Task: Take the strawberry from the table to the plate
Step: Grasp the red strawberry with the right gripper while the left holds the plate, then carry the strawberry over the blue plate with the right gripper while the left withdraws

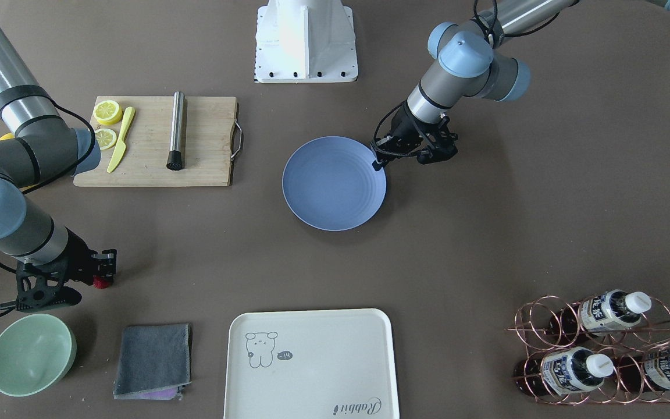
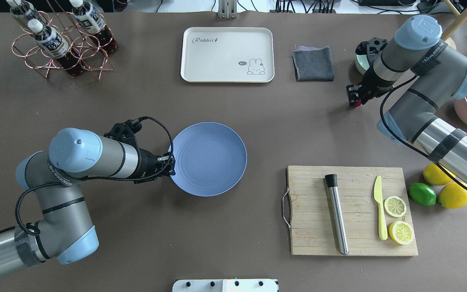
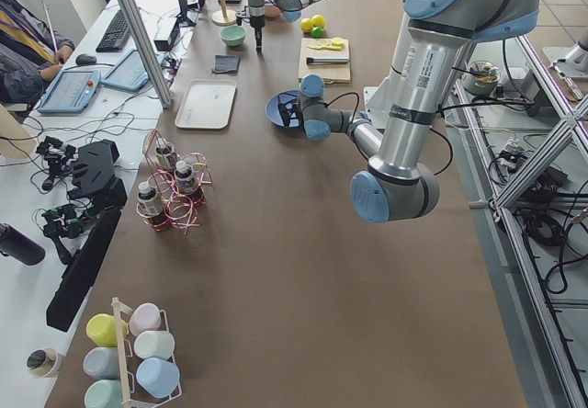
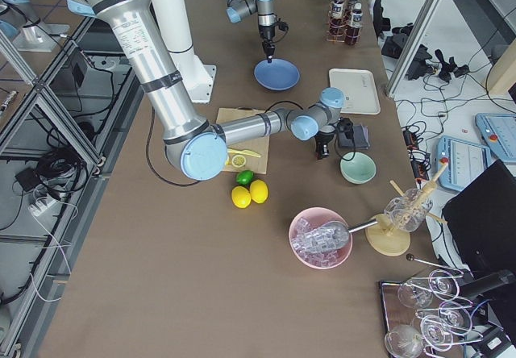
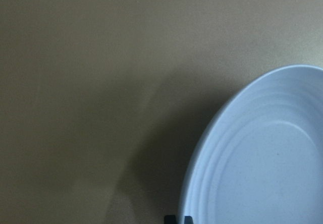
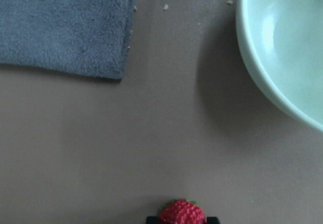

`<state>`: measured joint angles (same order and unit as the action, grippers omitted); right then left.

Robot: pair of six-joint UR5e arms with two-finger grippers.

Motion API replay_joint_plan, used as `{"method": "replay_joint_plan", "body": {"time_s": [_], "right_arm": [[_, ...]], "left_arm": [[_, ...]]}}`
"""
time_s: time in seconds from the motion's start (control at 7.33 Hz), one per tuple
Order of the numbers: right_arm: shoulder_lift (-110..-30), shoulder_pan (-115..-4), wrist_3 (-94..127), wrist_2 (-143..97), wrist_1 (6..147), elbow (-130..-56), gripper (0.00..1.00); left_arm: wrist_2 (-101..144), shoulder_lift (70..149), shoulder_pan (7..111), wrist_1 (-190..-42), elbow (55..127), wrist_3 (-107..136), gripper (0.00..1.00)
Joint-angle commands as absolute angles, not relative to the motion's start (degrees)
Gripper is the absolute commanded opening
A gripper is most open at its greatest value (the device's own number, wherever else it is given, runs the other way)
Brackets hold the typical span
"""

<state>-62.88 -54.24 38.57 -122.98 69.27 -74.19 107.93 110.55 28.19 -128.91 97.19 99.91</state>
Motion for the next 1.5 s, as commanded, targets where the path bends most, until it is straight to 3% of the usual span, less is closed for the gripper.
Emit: {"method": "replay_joint_plan", "body": {"time_s": [0.0, 0.14, 0.27, 0.95, 1.36], "right_arm": [[-62.84, -54.14, 38.58, -123.05, 69.35, -74.27, 0.0], [-61.62, -54.23, 39.45, -123.13, 69.52, -74.44, 0.0], [-59.87, -54.05, 42.94, -123.48, 69.52, -75.05, 0.0], [-51.62, -40.56, 65.07, -119.31, 79.43, -90.14, 0.0], [-44.23, -27.46, 76.88, -107.71, 81.04, -87.91, 0.0]], "left_arm": [[107.31, 110.74, 27.69, -128.94, 97.38, 99.93, 0.64], [107.31, 110.74, 27.86, -128.94, 97.47, 99.84, 0.8], [107.58, 110.39, 28.3, -128.94, 98.6, 99.84, 0.87], [119.06, 103.03, 40.66, -129.02, 99.05, 88.46, 0.88], [121.72, 96.96, 46.57, -129.02, 98.09, 73.52, 0.88]]}}
